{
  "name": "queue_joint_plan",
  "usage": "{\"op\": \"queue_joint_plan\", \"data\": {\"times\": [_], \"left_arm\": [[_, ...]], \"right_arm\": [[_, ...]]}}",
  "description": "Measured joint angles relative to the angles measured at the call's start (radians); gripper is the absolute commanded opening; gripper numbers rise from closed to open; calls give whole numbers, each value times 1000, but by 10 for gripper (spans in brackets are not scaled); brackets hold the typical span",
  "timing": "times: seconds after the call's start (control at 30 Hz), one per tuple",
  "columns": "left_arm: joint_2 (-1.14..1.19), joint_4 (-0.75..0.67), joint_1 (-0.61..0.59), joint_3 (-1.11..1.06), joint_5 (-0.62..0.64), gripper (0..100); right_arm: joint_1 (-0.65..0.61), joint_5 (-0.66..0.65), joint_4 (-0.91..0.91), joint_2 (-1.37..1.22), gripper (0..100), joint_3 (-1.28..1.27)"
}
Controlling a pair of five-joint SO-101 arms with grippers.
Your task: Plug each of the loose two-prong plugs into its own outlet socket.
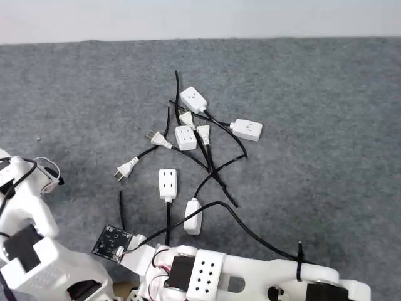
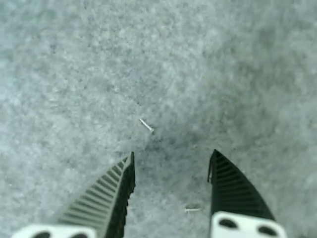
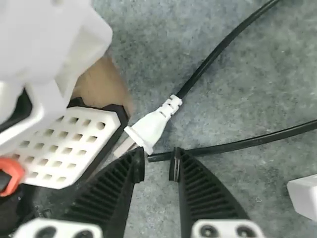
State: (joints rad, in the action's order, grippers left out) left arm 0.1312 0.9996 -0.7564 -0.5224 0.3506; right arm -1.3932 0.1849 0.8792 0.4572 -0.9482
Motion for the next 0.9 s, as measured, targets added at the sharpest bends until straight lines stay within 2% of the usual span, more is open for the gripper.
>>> {"op": "queue_joint_plan", "data": {"times": [0.1, 0.33, 0.47, 0.57, 0.7, 0.8, 0.9], "left_arm": [[9, -12, -58, 17, 61, 224], [11, -66, -192, 37, 167, 224], [11, -81, -212, 37, 173, 224], [11, -137, -285, 37, 187, 224], [12, -193, -413, 37, 305, 224], [26, -229, -457, 37, 362, 224], [89, -265, -463, 37, 370, 224]], "right_arm": [[-14, 43, -20, 0, 110, 0], [-25, 84, -26, -2, 222, 0], [-29, 135, -51, -29, 221, 0], [-32, 140, -78, -63, 220, 0], [-32, 143, -87, -86, 219, 0], [-32, 143, -87, -86, 214, 0], [-32, 143, -87, -86, 139, 0]]}}
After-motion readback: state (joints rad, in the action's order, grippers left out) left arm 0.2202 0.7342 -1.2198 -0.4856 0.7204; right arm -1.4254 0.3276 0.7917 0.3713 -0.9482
